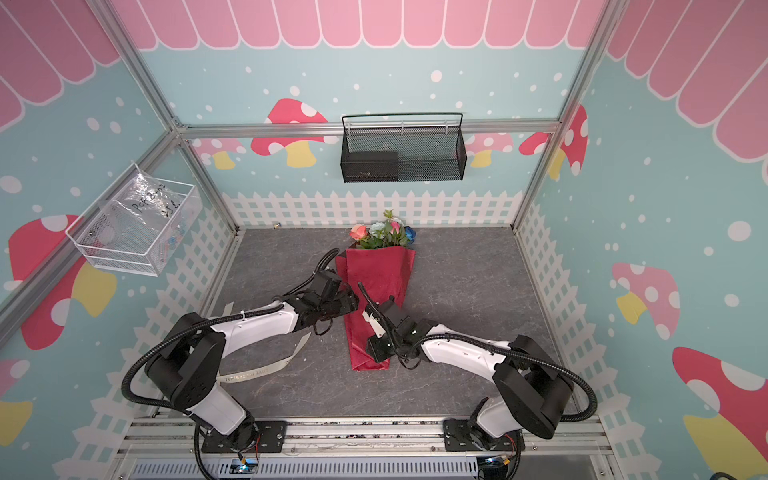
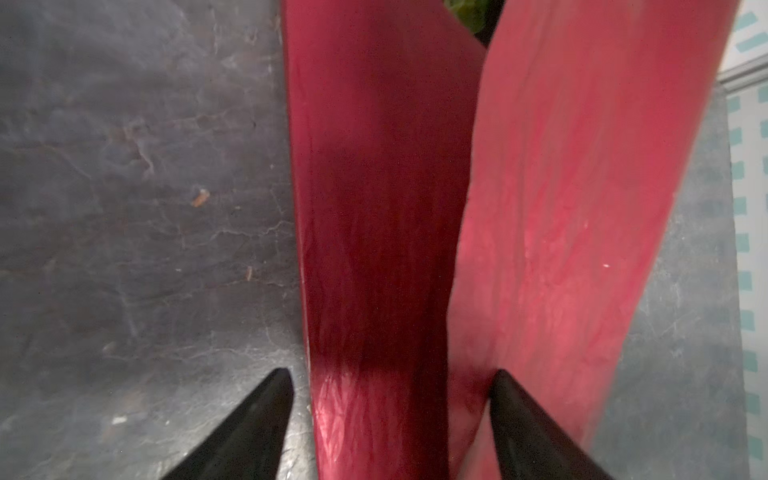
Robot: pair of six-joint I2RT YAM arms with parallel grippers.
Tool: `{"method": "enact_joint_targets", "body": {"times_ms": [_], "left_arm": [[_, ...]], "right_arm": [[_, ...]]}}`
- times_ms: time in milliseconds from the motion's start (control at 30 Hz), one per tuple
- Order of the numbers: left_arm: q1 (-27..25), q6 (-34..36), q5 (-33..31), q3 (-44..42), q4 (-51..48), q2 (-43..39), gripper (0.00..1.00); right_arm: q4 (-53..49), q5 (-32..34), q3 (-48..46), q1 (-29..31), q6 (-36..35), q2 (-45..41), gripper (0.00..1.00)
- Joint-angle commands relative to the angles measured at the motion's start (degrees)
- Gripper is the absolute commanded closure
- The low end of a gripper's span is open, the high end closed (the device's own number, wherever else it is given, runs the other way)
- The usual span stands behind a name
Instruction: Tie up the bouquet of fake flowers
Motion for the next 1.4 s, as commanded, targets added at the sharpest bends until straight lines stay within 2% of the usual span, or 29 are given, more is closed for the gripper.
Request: {"method": "enact_joint_targets", "body": {"times_ms": [0, 67, 333, 600, 633, 833, 933, 1167, 1367], "left_arm": [[-0.56, -0.52, 0.02, 1.58, -1.01, 1.78, 0.42], [-1.02, -0.52, 0.25, 1.85, -0.77, 1.73, 0.49], [-1.64, -2.43, 2.5, 1.01, 0.86, 0.78, 0.51], [-1.69, -3.41, 3.27, 0.64, 2.18, 1.04, 0.54], [-1.71, -3.6, 3.52, 0.65, 2.14, 1.32, 0.56], [-1.71, -4.5, 4.18, -0.48, 2.75, 1.93, 0.85], [-1.72, -4.8, 3.19, -1.53, 2.69, 1.65, 0.99], [-1.71, -4.42, 2.86, -1.83, 2.65, 4.03, 1.0], [-1.69, -3.52, 2.44, -2.01, 2.6, 5.92, 1.0]], "right_arm": [[-1.93, 2.66, 1.22, -1.15, -0.77, 0.55, 0.68], [-1.88, 2.93, 1.44, -1.81, -0.63, 0.73, 0.68], [-1.75, 5.04, 2.54, -4.47, -0.67, 0.8, 0.68], [2.15, 5.93, 2.27, -12.56, 0.49, 0.0, 0.68], [3.19, 5.49, 2.35, -13.64, 0.59, 0.01, 0.68], [6.71, 3.75, 5.47, -17.8, 0.28, 1.74, 0.71], [8.09, 0.81, 7.15, -19.35, 0.23, 3.53, 0.73], [16.42, -11.35, 6.79, -19.77, 3.53, 9.14, 0.75], [18.32, -13.57, 8.68, -20.44, 3.59, 15.91, 0.76]]}}
